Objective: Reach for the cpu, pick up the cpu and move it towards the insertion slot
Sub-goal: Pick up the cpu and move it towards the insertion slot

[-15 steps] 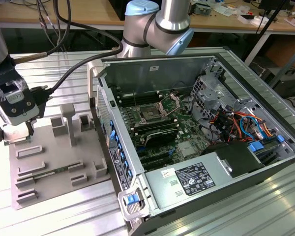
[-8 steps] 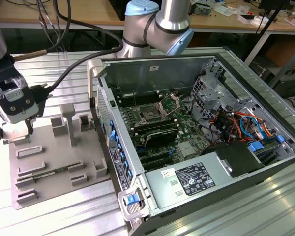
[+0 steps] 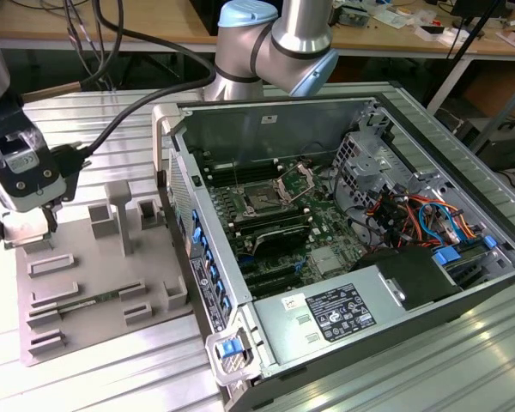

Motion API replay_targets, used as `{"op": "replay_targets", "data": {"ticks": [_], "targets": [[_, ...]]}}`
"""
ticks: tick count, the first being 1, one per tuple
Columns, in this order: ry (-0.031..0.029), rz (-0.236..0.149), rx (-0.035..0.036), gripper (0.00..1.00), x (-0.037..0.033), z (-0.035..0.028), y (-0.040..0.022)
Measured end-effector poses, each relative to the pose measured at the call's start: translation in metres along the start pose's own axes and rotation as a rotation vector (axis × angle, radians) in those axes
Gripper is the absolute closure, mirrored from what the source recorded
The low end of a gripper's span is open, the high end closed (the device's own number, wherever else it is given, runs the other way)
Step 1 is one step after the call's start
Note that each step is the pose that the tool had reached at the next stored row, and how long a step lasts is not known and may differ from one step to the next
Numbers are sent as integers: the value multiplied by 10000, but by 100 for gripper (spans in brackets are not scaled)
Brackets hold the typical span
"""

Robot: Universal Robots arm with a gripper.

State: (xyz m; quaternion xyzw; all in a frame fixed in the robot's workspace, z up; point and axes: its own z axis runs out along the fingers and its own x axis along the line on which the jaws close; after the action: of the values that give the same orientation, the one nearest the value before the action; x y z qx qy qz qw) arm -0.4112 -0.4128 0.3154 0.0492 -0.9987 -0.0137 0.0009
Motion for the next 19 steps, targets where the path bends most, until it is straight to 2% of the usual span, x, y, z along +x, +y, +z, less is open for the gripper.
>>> {"op": "replay_targets", "data": {"ticks": [19], "targets": [[-2, 0, 0, 45, 0, -86, 2]]}}
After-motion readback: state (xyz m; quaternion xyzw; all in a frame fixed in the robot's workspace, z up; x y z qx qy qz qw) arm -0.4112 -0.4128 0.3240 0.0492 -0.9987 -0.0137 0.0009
